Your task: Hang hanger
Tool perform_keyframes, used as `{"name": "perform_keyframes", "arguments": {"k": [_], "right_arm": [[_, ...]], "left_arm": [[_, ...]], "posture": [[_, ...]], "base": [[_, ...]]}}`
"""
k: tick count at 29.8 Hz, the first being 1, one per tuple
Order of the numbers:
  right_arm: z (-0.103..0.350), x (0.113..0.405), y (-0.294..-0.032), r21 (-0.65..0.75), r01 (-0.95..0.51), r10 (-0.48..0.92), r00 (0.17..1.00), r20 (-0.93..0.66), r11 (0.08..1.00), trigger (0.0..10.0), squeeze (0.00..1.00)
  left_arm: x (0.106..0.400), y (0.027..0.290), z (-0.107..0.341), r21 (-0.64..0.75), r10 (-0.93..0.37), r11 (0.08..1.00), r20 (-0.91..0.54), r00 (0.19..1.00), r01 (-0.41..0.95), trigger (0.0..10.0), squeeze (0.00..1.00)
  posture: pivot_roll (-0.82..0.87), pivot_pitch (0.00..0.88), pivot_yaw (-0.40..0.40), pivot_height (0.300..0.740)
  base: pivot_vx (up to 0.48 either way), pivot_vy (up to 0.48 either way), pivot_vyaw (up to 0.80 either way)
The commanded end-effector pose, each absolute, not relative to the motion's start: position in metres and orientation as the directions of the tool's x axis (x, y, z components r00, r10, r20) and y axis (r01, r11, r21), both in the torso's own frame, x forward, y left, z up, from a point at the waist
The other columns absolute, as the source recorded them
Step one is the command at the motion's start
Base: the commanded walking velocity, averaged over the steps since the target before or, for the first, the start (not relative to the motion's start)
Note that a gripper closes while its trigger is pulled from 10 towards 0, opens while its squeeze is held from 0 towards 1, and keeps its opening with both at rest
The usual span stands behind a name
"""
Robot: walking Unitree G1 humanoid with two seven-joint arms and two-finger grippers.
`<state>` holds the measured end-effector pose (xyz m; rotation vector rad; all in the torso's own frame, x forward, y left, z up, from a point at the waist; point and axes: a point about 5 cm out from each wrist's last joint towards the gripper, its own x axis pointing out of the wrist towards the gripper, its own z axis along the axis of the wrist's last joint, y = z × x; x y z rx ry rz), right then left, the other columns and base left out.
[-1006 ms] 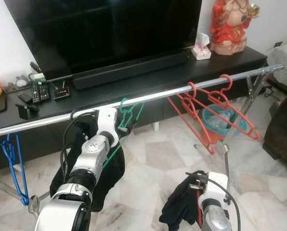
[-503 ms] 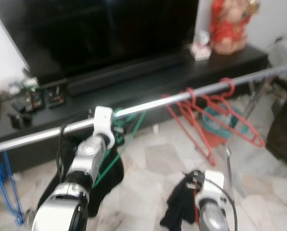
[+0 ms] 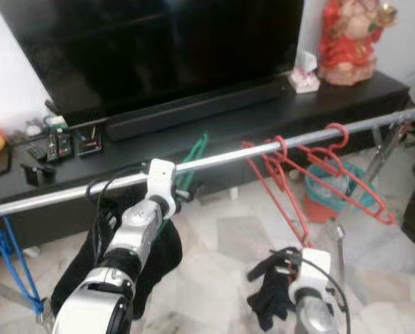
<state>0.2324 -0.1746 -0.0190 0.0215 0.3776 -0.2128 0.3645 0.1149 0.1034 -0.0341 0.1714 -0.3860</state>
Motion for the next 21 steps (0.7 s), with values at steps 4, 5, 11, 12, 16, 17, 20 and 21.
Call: {"name": "perform_keyframes", "arguments": {"k": [4, 5, 11, 12, 16, 17, 20, 21], "right_arm": [[-0.016, 0.236, -0.169, -0.009, 0.192, -0.182, 0.918, -0.353, 0.981, 10.0, 0.00], [-0.016, 0.236, -0.169, -0.009, 0.191, -0.182, 0.918, -0.353, 0.982, 10.0, 0.00], [-0.016, 0.236, -0.169, -0.013, 0.182, -0.174, 0.918, -0.355, 0.983, 10.0, 0.00], [-0.016, 0.236, -0.170, -0.013, 0.181, -0.174, 0.918, -0.356, 0.983, 10.0, 0.00], [-0.016, 0.237, -0.170, -0.015, 0.179, -0.172, 0.919, -0.355, 0.984, 10.0, 0.00], [-0.016, 0.237, -0.170, -0.015, 0.178, -0.172, 0.919, -0.355, 0.984, 10.0, 0.00], [-0.016, 0.237, -0.170, -0.016, 0.177, -0.171, 0.919, -0.355, 0.984, 10.0, 0.00], [-0.016, 0.237, -0.170, -0.017, 0.176, -0.170, 0.919, -0.356, 0.984, 10.0, 0.00]], "left_arm": [[0.363, 0.120, 0.096, -0.041, -0.365, 0.930, -0.220, 0.904, 0.365, 10.0, 0.00], [0.363, 0.120, 0.095, -0.042, -0.366, 0.930, -0.221, 0.904, 0.366, 10.0, 0.00], [0.361, 0.121, 0.092, -0.047, -0.361, 0.932, -0.237, 0.902, 0.360, 0.0, 0.00], [0.361, 0.121, 0.091, -0.045, -0.360, 0.932, -0.240, 0.902, 0.360, 0.0, 0.00], [0.360, 0.119, 0.088, -0.040, -0.367, 0.928, -0.261, 0.893, 0.370, 0.0, 0.00], [0.359, 0.118, 0.088, -0.039, -0.368, 0.928, -0.263, 0.892, 0.371, 0.0, 0.00], [0.359, 0.118, 0.087, -0.040, -0.368, 0.928, -0.267, 0.891, 0.371, 0.0, 0.00], [0.359, 0.118, 0.086, -0.038, -0.365, 0.928, -0.272, 0.890, 0.369, 0.0, 0.00]], "posture": [[-0.01, 0.004, 0.090, 0.740], [-0.01, 0.004, 0.089, 0.740], [-0.01, 0.001, 0.079, 0.740], [-0.01, 0.001, 0.079, 0.740], [-0.01, 0.000, 0.077, 0.740], [-0.01, 0.000, 0.077, 0.740], [-0.02, 0.000, 0.076, 0.740], [-0.01, 0.000, 0.076, 0.740]], "base": [[0.000, 0.000, 0.00], [0.000, 0.000, 0.00], [0.000, 0.000, 0.00], [0.000, 0.000, 0.00], [0.000, 0.000, 0.00], [0.000, 0.000, 0.00], [0.000, 0.000, 0.00], [0.000, 0.000, 0.00]]}}
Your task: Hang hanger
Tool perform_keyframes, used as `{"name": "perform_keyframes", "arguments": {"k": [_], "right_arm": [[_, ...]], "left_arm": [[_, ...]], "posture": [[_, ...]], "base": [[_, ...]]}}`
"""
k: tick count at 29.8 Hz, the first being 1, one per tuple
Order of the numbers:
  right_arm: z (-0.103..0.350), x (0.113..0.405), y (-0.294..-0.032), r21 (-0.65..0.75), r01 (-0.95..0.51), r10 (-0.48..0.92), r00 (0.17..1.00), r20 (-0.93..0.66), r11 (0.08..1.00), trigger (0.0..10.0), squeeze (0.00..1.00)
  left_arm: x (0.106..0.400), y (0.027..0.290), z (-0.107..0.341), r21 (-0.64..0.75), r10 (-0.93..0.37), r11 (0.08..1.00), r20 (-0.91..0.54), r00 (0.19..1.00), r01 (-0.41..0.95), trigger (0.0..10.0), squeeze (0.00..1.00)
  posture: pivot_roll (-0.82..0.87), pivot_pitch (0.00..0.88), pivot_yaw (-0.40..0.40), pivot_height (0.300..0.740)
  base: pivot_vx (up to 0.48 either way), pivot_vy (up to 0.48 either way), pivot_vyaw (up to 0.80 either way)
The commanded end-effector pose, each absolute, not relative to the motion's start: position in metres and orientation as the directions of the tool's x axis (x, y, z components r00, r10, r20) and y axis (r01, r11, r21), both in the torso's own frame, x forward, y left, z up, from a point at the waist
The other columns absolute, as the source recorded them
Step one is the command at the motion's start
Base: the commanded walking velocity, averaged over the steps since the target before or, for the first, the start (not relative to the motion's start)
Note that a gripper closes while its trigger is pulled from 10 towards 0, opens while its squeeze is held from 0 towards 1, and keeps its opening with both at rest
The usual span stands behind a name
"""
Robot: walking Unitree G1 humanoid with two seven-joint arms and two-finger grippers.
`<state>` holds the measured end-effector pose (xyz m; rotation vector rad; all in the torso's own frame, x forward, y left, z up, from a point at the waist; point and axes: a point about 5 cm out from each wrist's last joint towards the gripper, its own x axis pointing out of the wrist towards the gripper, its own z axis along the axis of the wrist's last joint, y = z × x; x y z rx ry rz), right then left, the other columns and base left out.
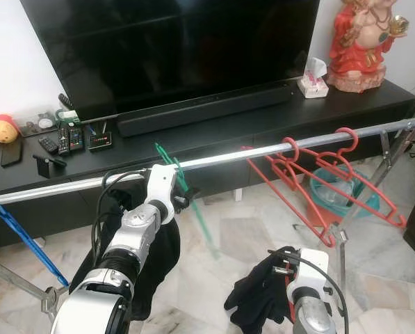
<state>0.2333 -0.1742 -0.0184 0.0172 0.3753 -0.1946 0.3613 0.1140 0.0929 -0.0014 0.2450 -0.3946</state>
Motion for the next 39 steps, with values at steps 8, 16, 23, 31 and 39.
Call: {"name": "perform_keyframes", "arguments": {"k": [8, 16, 23, 31, 39], "right_arm": [[-0.016, 0.238, -0.170, -0.016, 0.171, -0.165, 0.919, -0.358, 0.985, 10.0, 0.00], [-0.017, 0.238, -0.170, -0.015, 0.169, -0.163, 0.918, -0.363, 0.985, 10.0, 0.00], [-0.018, 0.238, -0.170, -0.014, 0.161, -0.155, 0.917, -0.369, 0.987, 10.0, 0.00], [-0.019, 0.239, -0.171, -0.015, 0.159, -0.153, 0.915, -0.374, 0.987, 10.0, 0.00], [-0.020, 0.240, -0.171, -0.013, 0.158, -0.151, 0.914, -0.377, 0.987, 10.0, 0.00]], "left_arm": [[0.359, 0.118, 0.085, -0.034, -0.355, 0.932, -0.280, 0.892, 0.361, 0.0, 0.00], [0.361, 0.120, 0.089, 0.076, -0.324, 0.930, -0.288, 0.901, 0.358, 1.3, 0.00], [0.365, 0.116, 0.098, 0.110, -0.333, 0.922, -0.264, 0.905, 0.371, 10.0, 0.00], [0.364, 0.113, 0.097, 0.103, -0.353, 0.916, -0.258, 0.899, 0.389, 10.0, 0.00], [0.362, 0.109, 0.096, 0.091, -0.382, 0.905, -0.253, 0.889, 0.415, 0.0, 0.00]], "posture": [[-0.02, 0.000, 0.074, 0.740], [-0.01, 0.003, 0.068, 0.740], [-0.01, 0.004, 0.063, 0.740], [-0.01, 0.001, 0.061, 0.740], [-0.01, 0.000, 0.063, 0.740]], "base": [[0.000, 0.000, 0.00], [0.000, 0.000, 0.00], [0.000, 0.000, 0.00], [0.000, 0.000, 0.00], [0.000, 0.000, 0.00]]}}
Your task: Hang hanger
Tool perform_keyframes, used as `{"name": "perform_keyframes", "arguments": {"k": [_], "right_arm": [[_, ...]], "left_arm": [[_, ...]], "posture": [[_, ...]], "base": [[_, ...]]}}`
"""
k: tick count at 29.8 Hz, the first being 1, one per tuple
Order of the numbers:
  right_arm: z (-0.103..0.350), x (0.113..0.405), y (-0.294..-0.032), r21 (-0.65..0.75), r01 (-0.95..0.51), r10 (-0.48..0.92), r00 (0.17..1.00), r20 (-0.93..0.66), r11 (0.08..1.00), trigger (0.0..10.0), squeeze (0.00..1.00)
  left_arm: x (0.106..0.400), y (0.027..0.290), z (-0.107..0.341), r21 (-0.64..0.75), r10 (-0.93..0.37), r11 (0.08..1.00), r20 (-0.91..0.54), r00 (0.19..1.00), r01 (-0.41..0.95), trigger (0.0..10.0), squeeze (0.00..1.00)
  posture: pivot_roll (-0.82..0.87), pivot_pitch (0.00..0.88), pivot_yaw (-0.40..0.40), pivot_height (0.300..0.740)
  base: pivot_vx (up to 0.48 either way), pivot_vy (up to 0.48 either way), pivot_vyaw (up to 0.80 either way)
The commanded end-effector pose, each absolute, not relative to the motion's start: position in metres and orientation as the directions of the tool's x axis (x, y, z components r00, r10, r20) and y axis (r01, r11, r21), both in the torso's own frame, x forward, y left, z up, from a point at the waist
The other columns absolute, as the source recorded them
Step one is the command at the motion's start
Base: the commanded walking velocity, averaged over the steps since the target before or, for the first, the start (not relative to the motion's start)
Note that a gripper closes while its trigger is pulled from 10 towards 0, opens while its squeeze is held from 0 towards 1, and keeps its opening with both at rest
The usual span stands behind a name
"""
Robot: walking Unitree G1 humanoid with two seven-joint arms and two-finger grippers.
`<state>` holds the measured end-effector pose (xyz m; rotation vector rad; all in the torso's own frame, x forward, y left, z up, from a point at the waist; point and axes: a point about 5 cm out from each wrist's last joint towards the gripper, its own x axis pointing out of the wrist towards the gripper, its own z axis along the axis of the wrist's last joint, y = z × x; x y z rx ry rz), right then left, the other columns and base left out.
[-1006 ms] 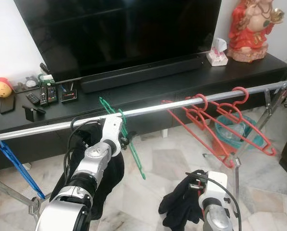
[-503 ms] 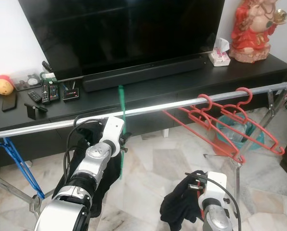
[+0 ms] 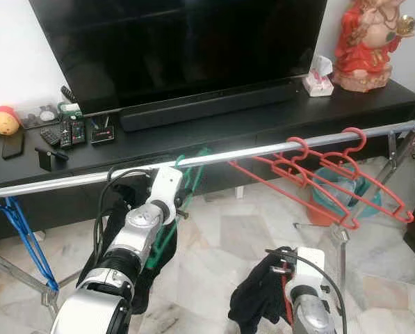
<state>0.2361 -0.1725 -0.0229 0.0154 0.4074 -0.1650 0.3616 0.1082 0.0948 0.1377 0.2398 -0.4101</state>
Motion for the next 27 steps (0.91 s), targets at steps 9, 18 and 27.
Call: {"name": "perform_keyframes", "arguments": {"k": [9, 18, 27], "right_arm": [[-0.021, 0.240, -0.170, -0.011, 0.157, -0.149, 0.913, -0.380, 0.988, 10.0, 0.00], [-0.021, 0.239, -0.170, -0.013, 0.158, -0.152, 0.914, -0.376, 0.987, 10.0, 0.00], [-0.019, 0.240, -0.173, -0.016, 0.167, -0.162, 0.919, -0.359, 0.986, 10.0, 0.00]], "left_arm": [[0.361, 0.110, 0.095, 0.098, -0.378, 0.905, -0.264, 0.887, 0.414, 0.0, 0.00], [0.361, 0.114, 0.098, 0.095, -0.355, 0.920, -0.216, 0.910, 0.381, 0.0, 0.00], [0.345, 0.137, 0.109, 0.034, -0.341, 0.939, -0.015, 0.940, 0.341, 10.0, 0.00]], "posture": [[-0.01, 0.000, 0.063, 0.740], [-0.01, 0.000, 0.064, 0.740], [-0.01, 0.000, 0.065, 0.740]], "base": [[0.000, 0.000, 0.00], [0.000, 0.000, 0.00], [0.000, 0.000, 0.00]]}}
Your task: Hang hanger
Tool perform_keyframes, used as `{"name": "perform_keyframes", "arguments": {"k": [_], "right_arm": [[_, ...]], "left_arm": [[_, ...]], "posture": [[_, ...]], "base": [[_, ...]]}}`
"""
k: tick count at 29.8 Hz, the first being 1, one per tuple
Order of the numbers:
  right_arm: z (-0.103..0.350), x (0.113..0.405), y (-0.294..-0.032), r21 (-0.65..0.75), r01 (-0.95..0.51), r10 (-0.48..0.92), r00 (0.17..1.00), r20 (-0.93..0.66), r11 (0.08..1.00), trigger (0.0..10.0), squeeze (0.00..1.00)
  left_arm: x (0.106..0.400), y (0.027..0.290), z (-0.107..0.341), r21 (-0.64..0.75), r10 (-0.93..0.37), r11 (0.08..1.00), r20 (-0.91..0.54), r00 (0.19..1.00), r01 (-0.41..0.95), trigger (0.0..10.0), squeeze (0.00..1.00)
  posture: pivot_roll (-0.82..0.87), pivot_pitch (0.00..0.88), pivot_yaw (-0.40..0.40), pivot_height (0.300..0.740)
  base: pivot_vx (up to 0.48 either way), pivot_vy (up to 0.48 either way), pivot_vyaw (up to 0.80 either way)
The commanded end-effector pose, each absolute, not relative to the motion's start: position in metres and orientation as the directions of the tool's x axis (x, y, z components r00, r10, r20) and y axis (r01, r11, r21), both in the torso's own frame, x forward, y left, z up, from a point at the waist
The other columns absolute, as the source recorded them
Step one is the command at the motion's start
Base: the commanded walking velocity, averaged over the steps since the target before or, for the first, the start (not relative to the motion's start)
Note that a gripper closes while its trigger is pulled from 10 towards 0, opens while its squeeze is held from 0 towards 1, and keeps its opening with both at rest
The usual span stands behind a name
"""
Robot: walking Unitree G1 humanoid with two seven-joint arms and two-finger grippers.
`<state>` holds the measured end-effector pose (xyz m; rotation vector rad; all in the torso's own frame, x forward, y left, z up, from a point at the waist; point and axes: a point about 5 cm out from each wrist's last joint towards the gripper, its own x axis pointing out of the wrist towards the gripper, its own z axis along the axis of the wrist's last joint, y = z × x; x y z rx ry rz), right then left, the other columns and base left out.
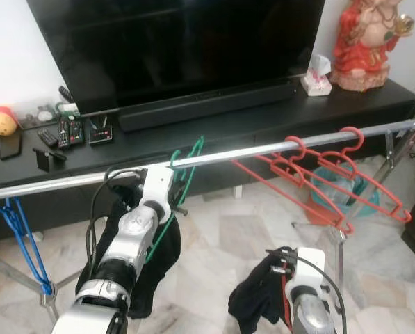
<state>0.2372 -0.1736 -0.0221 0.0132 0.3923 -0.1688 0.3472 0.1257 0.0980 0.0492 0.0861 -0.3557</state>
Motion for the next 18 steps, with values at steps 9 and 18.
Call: {"name": "perform_keyframes", "arguments": {"k": [9, 18], "right_arm": [[-0.018, 0.238, -0.176, -0.049, 0.146, -0.154, 0.926, -0.345, 0.988, 10.0, 0.00], [-0.006, 0.249, -0.182, -0.055, 0.145, -0.155, 0.942, -0.297, 0.988, 10.0, 0.00]], "left_arm": [[0.314, 0.156, 0.082, 0.061, -0.337, 0.937, -0.088, 0.937, 0.343, 10.0, 0.00], [0.307, 0.160, 0.075, 0.058, -0.321, 0.942, -0.116, 0.940, 0.329, 10.0, 0.00]], "posture": [[-0.02, 0.000, 0.060, 0.740], [-0.02, 0.000, 0.050, 0.740]], "base": [[0.000, 0.000, 0.00], [0.000, 0.000, 0.00]]}}
